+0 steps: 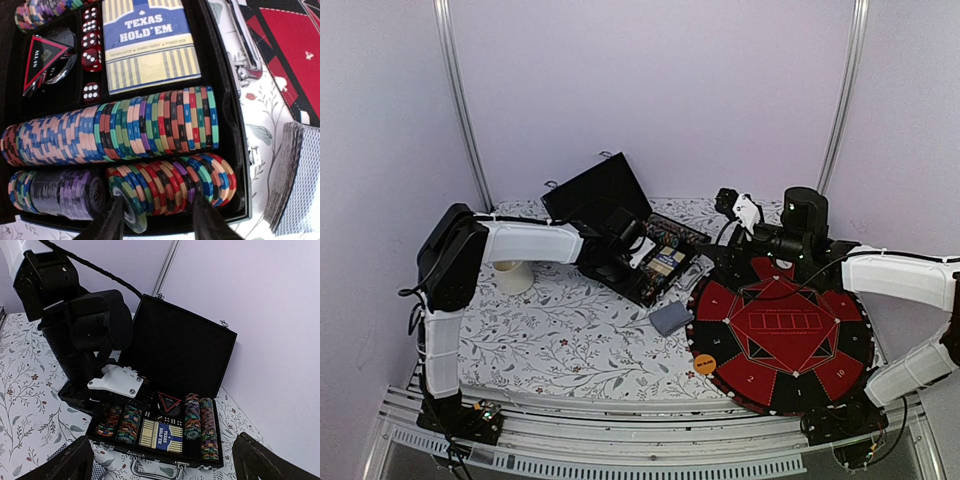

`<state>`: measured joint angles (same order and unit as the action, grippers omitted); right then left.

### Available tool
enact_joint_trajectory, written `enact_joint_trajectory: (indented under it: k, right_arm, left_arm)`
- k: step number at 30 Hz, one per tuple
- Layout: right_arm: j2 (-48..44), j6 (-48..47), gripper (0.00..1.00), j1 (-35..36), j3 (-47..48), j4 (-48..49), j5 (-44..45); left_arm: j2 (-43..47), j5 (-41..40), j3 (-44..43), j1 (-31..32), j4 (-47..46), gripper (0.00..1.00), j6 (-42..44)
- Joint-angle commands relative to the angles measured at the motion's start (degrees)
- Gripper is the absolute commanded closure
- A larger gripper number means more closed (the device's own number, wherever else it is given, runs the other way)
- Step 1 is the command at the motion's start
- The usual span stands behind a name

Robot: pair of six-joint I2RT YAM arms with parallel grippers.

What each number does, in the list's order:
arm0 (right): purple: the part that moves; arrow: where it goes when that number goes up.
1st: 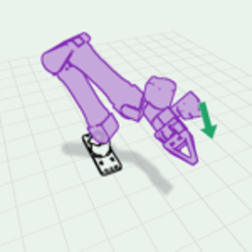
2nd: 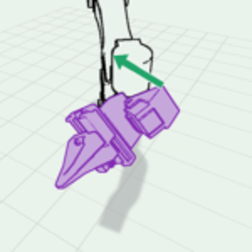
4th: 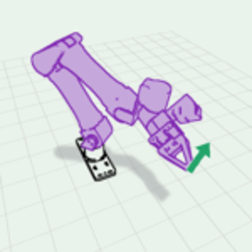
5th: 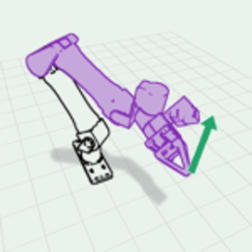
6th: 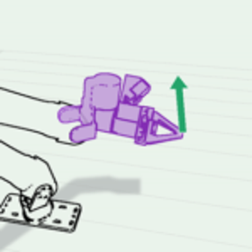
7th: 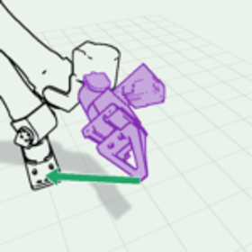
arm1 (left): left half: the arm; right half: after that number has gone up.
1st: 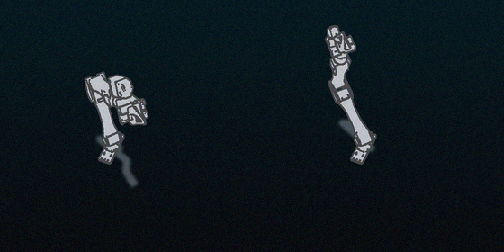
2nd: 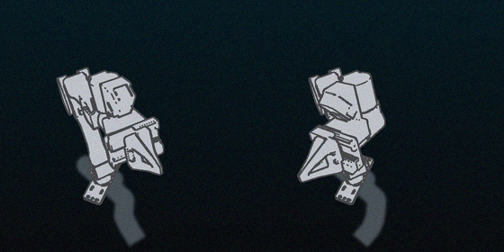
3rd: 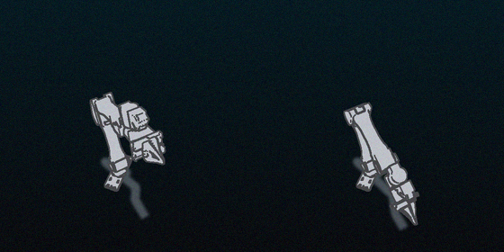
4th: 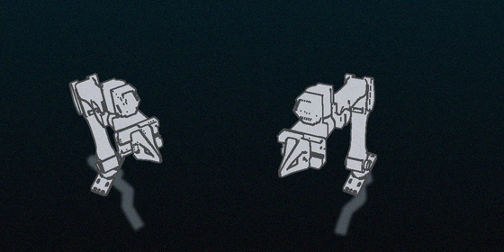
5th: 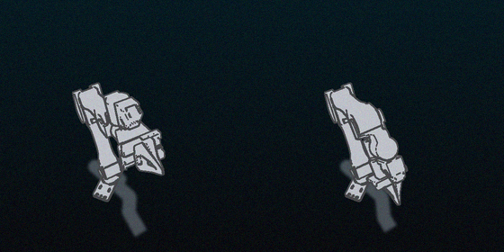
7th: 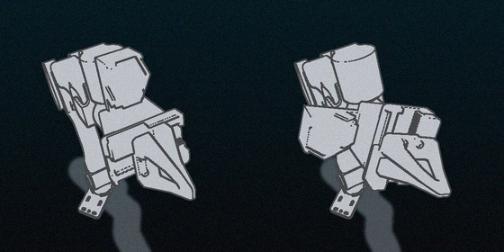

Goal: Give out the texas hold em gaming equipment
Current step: Pick up the pile of poker chips from the chip case.

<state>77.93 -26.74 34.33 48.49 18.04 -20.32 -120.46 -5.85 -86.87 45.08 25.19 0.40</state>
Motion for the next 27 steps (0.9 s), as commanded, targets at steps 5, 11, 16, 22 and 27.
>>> enact_joint_trajectory:
  k: [5,11,16,22,27]
  right_arm:
    - [-1.9,1.1,0.01,-0.1,-0.8,1.0,-1.0]
    - [-1.8,0.9,0.01,-0.1,-0.8,1.0,-1.0]
    - [-2.1,1.1,0.01,-0.1,-1.0,0.9,-1.1]
    - [-2.5,1.2,0.01,-0.1,-1.1,0.9,-1.6]
    - [-2.7,1.0,0.01,-0.1,-1.3,0.6,-1.7]
  left_arm:
    - [-2.0,-11.6,0.7,-2.0,2.5,0.58,-2.8]
    - [-1.1,-9.5,1.9,-2.0,0.3,0.55,-2.6]
    - [-2.8,-7.2,1.5,-1.9,-2.2,0.58,-1.0]
    - [-4.4,-6.9,1.9,-0.5,-6.0,0.42,2.9]
    - [-5.0,-6.2,2.8,0.4,-6.4,0.31,4.9]
